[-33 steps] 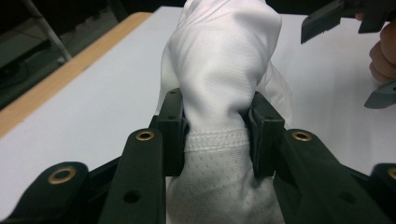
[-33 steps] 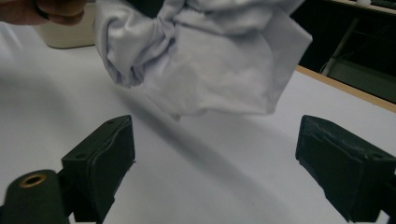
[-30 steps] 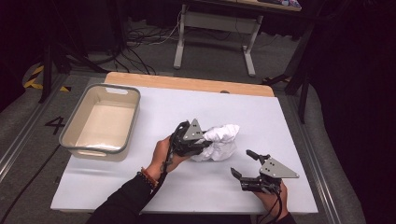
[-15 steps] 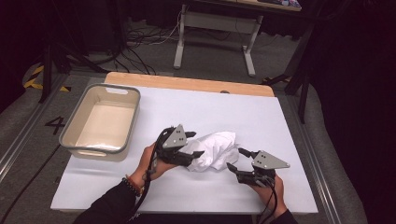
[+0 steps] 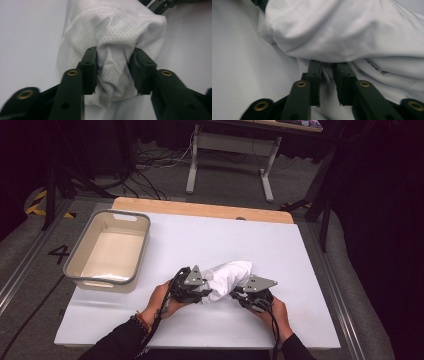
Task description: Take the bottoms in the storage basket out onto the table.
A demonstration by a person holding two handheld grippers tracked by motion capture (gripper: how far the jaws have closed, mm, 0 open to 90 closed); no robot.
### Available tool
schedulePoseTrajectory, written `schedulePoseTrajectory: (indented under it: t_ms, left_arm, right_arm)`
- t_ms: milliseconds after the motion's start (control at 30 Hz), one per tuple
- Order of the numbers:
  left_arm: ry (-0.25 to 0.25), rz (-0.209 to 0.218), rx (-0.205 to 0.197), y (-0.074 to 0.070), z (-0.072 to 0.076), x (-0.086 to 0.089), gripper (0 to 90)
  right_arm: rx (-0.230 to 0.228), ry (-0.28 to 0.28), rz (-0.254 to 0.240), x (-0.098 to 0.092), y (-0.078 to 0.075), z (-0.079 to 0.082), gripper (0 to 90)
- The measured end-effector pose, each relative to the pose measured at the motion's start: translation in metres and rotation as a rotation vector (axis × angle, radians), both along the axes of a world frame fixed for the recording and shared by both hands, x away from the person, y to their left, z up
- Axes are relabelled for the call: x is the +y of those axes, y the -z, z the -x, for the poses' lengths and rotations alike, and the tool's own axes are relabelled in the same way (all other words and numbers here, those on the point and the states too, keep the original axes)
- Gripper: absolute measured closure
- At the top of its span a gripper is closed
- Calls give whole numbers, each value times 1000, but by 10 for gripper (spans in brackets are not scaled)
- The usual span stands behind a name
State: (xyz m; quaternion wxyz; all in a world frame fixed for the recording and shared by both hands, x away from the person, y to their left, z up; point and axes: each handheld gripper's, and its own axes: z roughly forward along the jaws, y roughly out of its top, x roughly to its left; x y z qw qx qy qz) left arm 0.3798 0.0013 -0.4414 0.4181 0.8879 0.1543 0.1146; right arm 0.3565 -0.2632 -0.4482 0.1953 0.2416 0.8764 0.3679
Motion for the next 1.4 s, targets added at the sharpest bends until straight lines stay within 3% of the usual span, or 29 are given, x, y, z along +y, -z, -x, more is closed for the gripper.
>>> schedulePoseTrajectory:
  t_ms: [100,133,167,200,267,433,467,500,600,700,800,900,933,967,1067,1100,1300,1367,1400]
  left_arm:
    - [-3,-12,-33,-4,1,3,821]
    - [-8,-2,-40,-6,2,5,837]
    - [-14,-1,-57,-8,2,7,837]
    - [-38,25,-81,-15,5,13,838]
    - [-45,40,-90,-19,5,17,840]
    - [-81,96,-132,-40,9,39,846]
    - [-88,113,-135,-43,10,42,848]
    - [-93,122,-144,-46,10,45,848]
    - [-104,156,-124,-50,11,53,858]
    - [-96,128,-120,-49,15,54,858]
    - [-77,105,-109,-43,22,55,858]
    - [-64,74,-96,-35,33,58,858]
    - [-60,61,-92,-33,36,60,858]
    - [-64,52,-90,-30,40,62,858]
    - [-60,32,-69,-21,47,68,859]
    - [-60,13,-63,-18,50,69,859]
    - [-44,-29,-41,-1,55,73,858]
    - [-41,-48,-34,2,53,72,858]
    - [-42,-58,-54,4,52,70,857]
  right_arm:
    - [-11,-2,2,-2,0,2,887]
    - [-41,2,11,-4,-3,6,890]
    - [-41,2,11,-4,-3,6,890]
    - [-77,16,-1,-8,-8,10,894]
    - [-95,25,-7,-12,-11,13,895]
    - [-183,103,-102,-38,-32,23,899]
    - [-225,136,-130,-48,-41,27,900]
    - [-225,136,-130,-48,-41,27,900]
    - [-265,171,-180,-61,-49,34,900]
    - [-277,180,-178,-65,-51,38,900]
    - [-258,177,-191,-67,-49,44,899]
    - [-225,152,-162,-62,-42,50,897]
    - [-188,130,-152,-58,-35,55,894]
    - [-188,130,-152,-58,-35,55,894]
    - [-132,101,-141,-52,-23,61,893]
    - [-100,89,-114,-45,-14,63,890]
    - [-70,74,-53,-34,-2,63,885]
    - [-63,74,-54,-34,-1,61,876]
    - [-56,77,-58,-34,-1,61,867]
